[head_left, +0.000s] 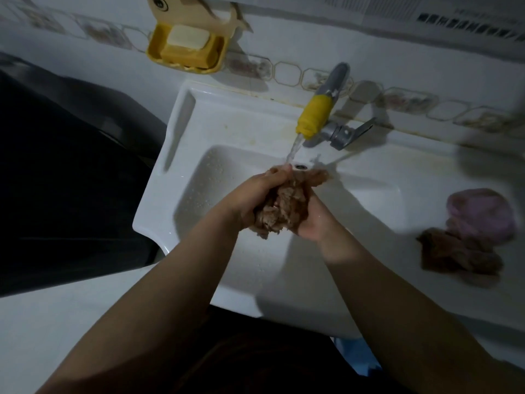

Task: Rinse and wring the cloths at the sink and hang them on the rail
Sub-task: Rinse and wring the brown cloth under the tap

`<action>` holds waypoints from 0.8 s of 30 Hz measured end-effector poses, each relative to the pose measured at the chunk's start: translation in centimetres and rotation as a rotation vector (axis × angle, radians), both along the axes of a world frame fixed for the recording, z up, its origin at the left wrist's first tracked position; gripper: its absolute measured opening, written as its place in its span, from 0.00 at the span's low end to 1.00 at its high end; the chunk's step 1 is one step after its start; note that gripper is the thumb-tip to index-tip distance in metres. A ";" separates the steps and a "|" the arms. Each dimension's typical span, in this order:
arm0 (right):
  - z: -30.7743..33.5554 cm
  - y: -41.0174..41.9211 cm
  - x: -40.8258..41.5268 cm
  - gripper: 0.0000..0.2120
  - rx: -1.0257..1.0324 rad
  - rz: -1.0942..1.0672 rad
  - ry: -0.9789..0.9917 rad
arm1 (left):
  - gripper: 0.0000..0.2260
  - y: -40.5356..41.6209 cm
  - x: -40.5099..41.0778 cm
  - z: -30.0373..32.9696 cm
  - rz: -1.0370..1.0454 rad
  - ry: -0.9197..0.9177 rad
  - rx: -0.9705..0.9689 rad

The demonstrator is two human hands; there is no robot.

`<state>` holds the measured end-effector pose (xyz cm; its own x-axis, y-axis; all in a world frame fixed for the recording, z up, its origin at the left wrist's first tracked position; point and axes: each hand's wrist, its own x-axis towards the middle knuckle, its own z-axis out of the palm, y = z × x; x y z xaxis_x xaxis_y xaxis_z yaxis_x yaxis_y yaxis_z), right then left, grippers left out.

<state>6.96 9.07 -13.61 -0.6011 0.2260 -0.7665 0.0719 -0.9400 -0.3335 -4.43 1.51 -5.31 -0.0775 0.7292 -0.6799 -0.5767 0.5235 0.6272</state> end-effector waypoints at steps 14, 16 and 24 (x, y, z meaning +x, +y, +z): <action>7.7 -1.2 -4.3 0.19 1.065 0.387 -0.610 | 0.16 2.0 2.6 -1.7 0.484 0.184 -0.368; 7.5 0.3 -5.1 0.15 1.034 0.302 -0.698 | 0.16 2.7 3.0 -0.9 0.506 0.153 -0.324; 7.2 0.9 -5.3 0.19 1.046 0.351 -0.713 | 0.21 3.1 2.6 -0.4 0.407 0.097 -0.351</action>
